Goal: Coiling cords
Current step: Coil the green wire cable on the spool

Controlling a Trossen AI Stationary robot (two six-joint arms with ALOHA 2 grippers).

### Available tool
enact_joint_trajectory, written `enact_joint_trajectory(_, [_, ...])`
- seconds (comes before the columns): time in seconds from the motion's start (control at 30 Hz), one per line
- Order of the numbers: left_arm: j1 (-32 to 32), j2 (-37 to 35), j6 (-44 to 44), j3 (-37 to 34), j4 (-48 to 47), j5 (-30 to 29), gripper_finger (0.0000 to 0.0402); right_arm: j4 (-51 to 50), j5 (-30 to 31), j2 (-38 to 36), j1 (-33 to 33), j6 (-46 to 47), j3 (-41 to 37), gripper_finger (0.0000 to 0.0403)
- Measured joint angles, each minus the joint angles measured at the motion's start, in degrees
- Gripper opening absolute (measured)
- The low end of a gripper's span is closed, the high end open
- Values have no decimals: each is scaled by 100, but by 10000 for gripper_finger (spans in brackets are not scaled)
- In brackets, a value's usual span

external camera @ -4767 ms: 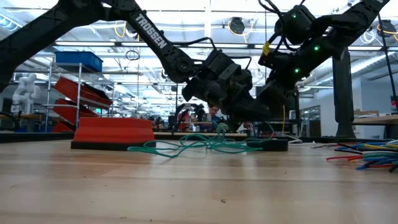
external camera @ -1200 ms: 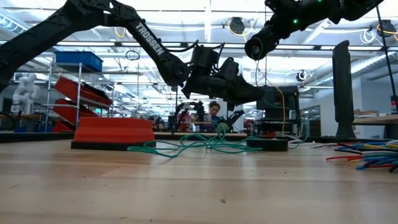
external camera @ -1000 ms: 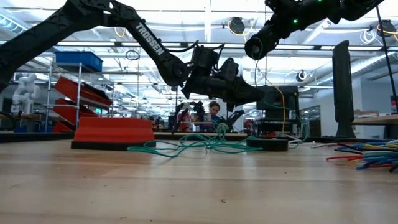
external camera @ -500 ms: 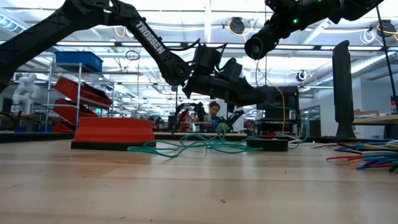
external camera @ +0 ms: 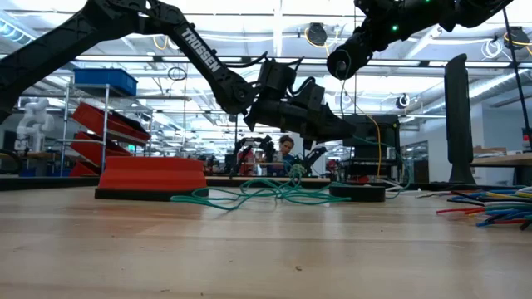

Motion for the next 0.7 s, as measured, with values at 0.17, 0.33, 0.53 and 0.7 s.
enact_joint_trajectory(0.17, [46, 0, 2, 0, -23, 2, 49, -7, 0, 0, 0, 56, 0, 0])
enact_joint_trajectory(0.33, [86, 0, -11, 0, -42, -15, 7, -39, -13, 0, 0, 202, 0, 0])
enact_joint_trajectory(0.53, [63, 0, -1, 0, 4, -80, 3, 5, -505, 0, 0, 531, 0, 0])
enact_joint_trajectory(0.7, [-11, 0, -2, 0, 87, -82, 2, 19, -749, 0, -27, 796, -2, 0])
